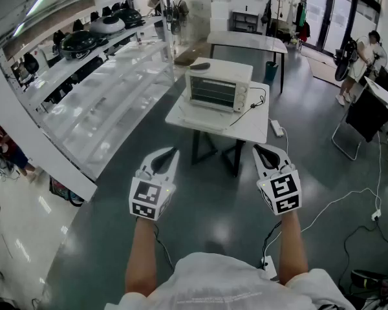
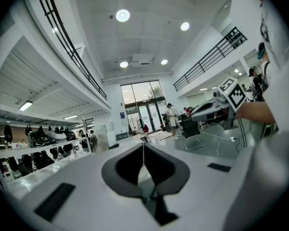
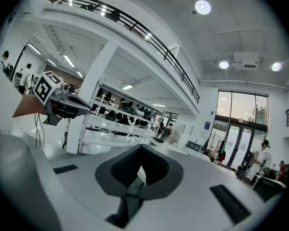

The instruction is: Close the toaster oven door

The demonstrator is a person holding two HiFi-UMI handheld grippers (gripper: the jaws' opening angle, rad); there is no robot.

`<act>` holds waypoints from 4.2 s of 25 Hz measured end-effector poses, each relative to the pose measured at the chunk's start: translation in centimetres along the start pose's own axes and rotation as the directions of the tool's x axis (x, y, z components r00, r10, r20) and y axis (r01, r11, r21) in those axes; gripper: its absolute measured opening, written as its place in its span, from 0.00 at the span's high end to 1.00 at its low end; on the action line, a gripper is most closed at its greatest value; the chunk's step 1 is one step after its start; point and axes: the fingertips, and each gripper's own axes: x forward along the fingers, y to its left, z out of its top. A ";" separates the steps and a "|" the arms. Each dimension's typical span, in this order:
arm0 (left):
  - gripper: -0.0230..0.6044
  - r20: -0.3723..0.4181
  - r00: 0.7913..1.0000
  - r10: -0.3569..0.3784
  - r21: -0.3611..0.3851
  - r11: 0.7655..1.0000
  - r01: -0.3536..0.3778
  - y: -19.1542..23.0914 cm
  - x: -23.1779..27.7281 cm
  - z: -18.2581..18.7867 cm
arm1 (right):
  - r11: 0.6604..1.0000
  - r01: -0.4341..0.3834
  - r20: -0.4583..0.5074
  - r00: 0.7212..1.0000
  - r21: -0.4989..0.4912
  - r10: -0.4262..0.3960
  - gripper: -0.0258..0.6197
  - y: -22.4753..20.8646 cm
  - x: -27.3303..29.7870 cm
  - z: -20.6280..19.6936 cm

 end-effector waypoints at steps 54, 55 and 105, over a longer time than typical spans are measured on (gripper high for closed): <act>0.77 -0.084 0.990 -0.114 -0.131 0.986 0.102 4.5 -5.9 -9.1 | 0.978 -0.075 -0.076 0.993 0.196 0.092 0.79 11.6 2.1 -0.9; 0.77 -0.083 0.990 -0.112 -0.127 0.987 0.101 4.9 -5.8 -9.1 | 0.977 -0.072 -0.075 0.993 0.199 0.089 0.79 11.7 2.5 -0.8; 0.78 -0.239 0.949 -0.207 -0.200 0.967 0.161 24.2 40.8 -17.0 | 0.929 -0.004 -0.189 0.979 0.370 0.079 0.79 -15.3 43.5 -14.9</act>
